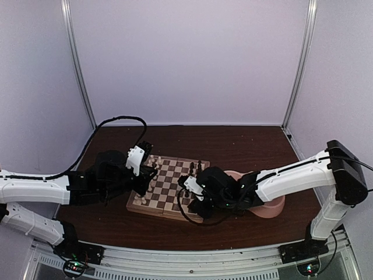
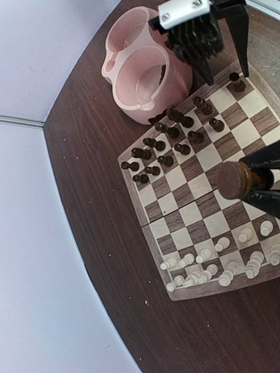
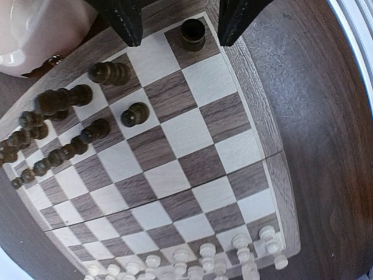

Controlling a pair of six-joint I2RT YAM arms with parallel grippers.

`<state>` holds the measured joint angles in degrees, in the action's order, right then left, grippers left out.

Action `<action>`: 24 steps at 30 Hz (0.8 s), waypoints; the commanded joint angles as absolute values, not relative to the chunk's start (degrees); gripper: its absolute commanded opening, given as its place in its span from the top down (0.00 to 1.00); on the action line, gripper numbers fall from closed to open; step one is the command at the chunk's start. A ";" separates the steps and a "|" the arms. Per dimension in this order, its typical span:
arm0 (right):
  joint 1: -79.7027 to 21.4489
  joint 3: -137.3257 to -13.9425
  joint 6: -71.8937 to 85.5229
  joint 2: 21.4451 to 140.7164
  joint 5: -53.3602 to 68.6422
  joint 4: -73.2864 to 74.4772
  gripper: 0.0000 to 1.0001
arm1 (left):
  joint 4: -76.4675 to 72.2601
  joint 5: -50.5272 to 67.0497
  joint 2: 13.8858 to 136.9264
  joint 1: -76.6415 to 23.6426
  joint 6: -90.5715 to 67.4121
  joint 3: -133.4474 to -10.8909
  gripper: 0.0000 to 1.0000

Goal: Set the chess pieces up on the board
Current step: Place the rook at h8, then place the pawn on the chessboard.

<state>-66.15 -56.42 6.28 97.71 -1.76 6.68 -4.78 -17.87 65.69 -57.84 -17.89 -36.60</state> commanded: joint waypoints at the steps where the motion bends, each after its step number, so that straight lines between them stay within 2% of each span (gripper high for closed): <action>1: -66.21 -55.54 7.07 89.53 -6.57 4.62 0.51 | -3.05 -19.56 64.71 -57.66 -16.13 -39.81 0.91; 4: -65.89 -55.41 7.93 85.38 -10.35 3.40 0.47 | -1.84 -19.58 65.80 -57.57 -16.10 -40.64 0.91; 9: -65.14 -53.12 9.27 83.46 -17.20 -0.69 0.48 | 4.22 -15.63 69.98 -57.61 -16.42 -43.93 0.92; 12: -64.61 -49.07 9.69 83.87 -11.79 -7.91 0.49 | 5.10 -11.39 71.70 -57.65 -14.85 -43.38 0.95; 15: -64.51 -49.82 9.95 84.90 -6.54 -7.07 0.50 | 5.51 -6.24 72.68 -57.65 -12.01 -43.00 0.96; 24: -64.19 -47.87 10.99 85.46 2.09 -11.14 0.50 | 8.57 2.06 73.85 -57.71 -10.22 -39.92 0.92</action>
<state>-64.55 -48.29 9.82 84.99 -1.98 -7.94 6.66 -2.55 72.99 -57.84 -11.70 -41.25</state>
